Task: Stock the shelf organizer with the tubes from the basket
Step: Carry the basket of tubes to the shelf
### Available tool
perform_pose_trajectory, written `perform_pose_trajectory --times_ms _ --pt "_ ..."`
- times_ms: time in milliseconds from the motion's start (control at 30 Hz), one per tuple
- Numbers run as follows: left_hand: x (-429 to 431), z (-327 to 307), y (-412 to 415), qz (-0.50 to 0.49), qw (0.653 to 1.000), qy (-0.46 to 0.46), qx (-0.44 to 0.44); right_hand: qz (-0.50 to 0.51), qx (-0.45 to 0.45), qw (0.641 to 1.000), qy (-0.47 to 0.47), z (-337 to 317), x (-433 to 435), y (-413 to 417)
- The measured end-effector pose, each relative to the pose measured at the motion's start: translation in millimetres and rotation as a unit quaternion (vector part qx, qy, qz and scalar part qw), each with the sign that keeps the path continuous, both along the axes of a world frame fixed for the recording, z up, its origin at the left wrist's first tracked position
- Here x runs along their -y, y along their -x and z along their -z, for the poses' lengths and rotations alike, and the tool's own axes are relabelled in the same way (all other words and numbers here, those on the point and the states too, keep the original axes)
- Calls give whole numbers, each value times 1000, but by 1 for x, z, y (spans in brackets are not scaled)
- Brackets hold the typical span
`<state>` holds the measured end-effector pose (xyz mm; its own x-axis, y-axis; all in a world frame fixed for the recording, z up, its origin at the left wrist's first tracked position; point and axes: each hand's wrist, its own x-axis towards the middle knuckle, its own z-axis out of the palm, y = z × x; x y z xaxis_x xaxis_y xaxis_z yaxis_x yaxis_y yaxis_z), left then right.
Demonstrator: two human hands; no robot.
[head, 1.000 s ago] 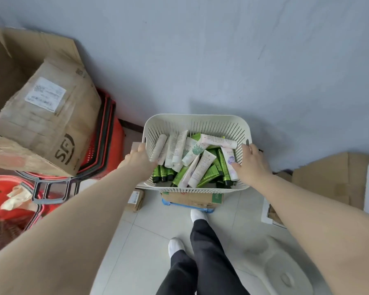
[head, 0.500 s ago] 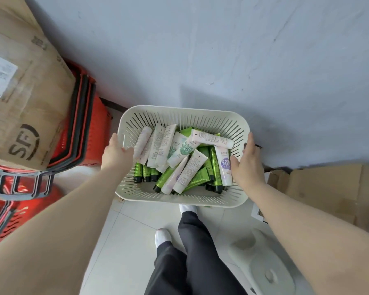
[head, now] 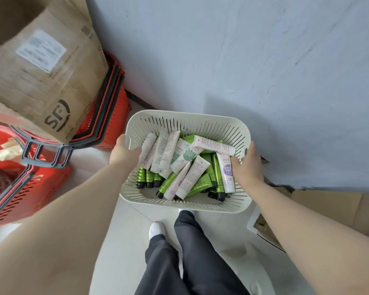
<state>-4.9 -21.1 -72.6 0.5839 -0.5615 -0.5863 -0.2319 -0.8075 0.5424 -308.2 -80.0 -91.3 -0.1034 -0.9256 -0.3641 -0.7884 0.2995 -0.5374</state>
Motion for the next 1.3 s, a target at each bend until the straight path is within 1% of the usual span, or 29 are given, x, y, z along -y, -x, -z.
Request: perform_pose_trajectory --times_ms 233,433,500,633,800,967,1067,1133,1200,1300 --pt "-95 -32 -23 -124 992 -27 14 -127 -8 992 -22 -24 -21 -50" --pt "-201 -49 -53 -232 972 -13 22 -245 5 970 0 -43 -66 -115" --pt "-243 -56 -58 -271 962 6 13 -285 -3 959 12 -50 -88 -139" --pt "-338 -71 -63 -351 936 26 2 -360 -6 933 -1 -64 -145 -186" --pt "-475 -87 -62 -457 889 28 -13 -439 7 898 4 -80 -243 -247" --pt "-607 -92 -43 -549 835 27 9 -540 13 841 1 -87 -357 -301" --pt "-679 -92 -21 -620 784 23 25 -606 1 795 -19 -88 -427 -325" --pt "-722 -94 0 -671 740 21 29 -653 9 756 -32 -90 -471 -337" --pt "-760 -98 26 -717 695 20 42 -703 13 710 -34 -93 -514 -350" --pt "-806 -106 70 -779 624 15 61 -776 22 630 -35 -99 -577 -365"
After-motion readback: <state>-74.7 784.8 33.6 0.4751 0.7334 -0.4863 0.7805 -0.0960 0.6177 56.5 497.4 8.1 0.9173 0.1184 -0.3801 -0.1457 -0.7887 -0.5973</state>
